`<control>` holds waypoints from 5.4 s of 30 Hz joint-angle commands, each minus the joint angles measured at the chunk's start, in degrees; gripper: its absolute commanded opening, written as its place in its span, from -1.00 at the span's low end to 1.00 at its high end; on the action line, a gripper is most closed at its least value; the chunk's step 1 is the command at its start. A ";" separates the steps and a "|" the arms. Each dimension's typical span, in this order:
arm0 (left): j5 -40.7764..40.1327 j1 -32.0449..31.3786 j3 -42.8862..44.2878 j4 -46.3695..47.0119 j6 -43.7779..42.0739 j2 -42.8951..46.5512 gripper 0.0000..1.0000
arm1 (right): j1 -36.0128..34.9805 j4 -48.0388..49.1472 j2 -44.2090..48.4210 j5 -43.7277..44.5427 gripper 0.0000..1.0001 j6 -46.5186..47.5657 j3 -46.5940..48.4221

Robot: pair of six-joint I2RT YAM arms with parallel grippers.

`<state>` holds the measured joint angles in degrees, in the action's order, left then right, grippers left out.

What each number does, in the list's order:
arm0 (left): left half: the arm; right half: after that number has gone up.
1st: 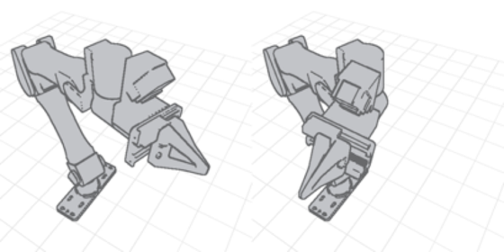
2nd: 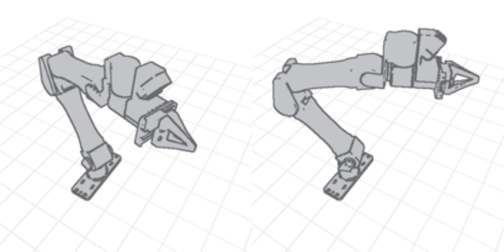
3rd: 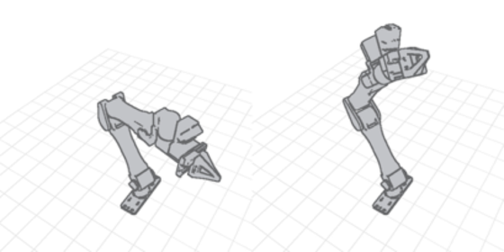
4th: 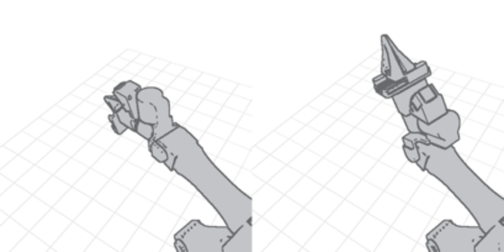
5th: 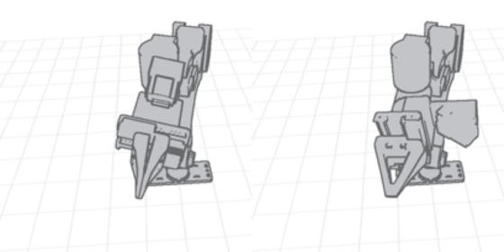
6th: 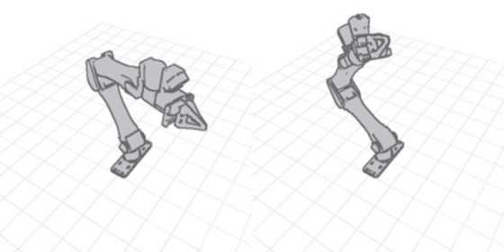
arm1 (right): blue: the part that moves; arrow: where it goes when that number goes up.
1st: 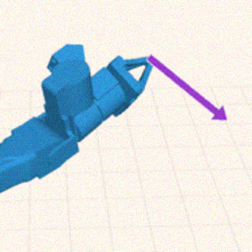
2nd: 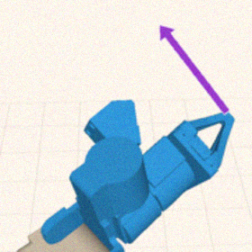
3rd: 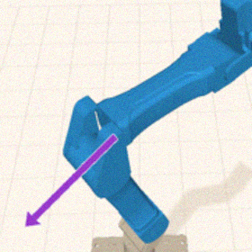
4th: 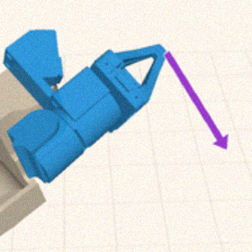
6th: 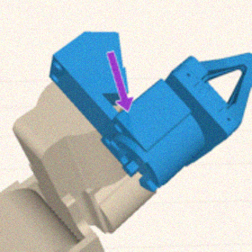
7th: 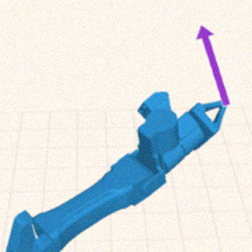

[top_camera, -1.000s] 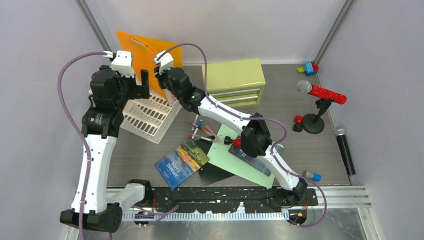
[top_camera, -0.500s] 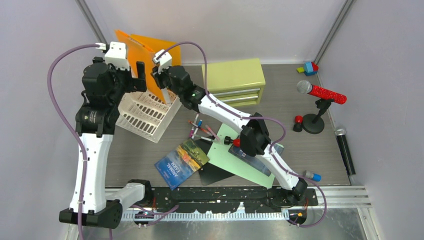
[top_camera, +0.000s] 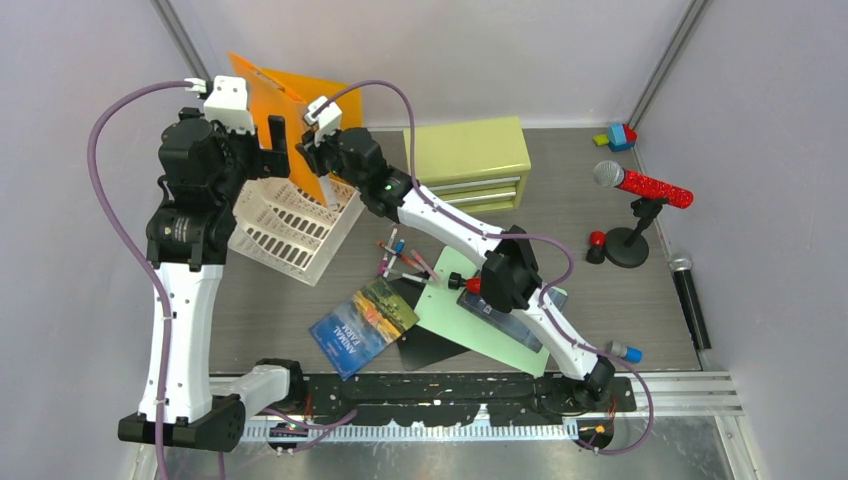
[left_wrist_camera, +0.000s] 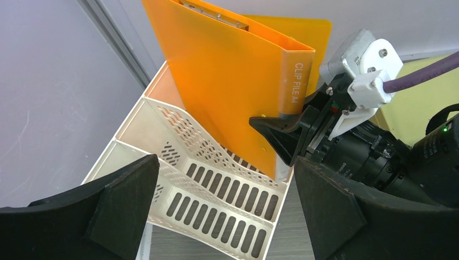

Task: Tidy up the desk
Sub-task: Place the folder in the storage box, then pick up the book at the corner of the board.

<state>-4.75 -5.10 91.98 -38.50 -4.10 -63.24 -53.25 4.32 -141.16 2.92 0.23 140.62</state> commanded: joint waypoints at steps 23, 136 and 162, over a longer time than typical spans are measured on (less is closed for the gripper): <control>0.08 0.45 -2.46 2.03 -0.97 1.35 0.99 | 0.96 14.31 1.66 1.11 -1.00 6.04 -9.13; 32.34 -14.31 -27.79 -14.24 -13.31 -33.90 0.98 | -24.27 6.51 39.29 17.56 0.35 54.97 -92.77; 29.69 -14.41 -18.43 -22.18 -15.38 -28.34 0.99 | -25.65 -9.48 50.74 21.76 -0.99 50.23 -87.09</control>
<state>24.93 -19.31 68.97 -56.07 -17.67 -96.07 -78.91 0.14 -96.33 23.49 54.54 50.50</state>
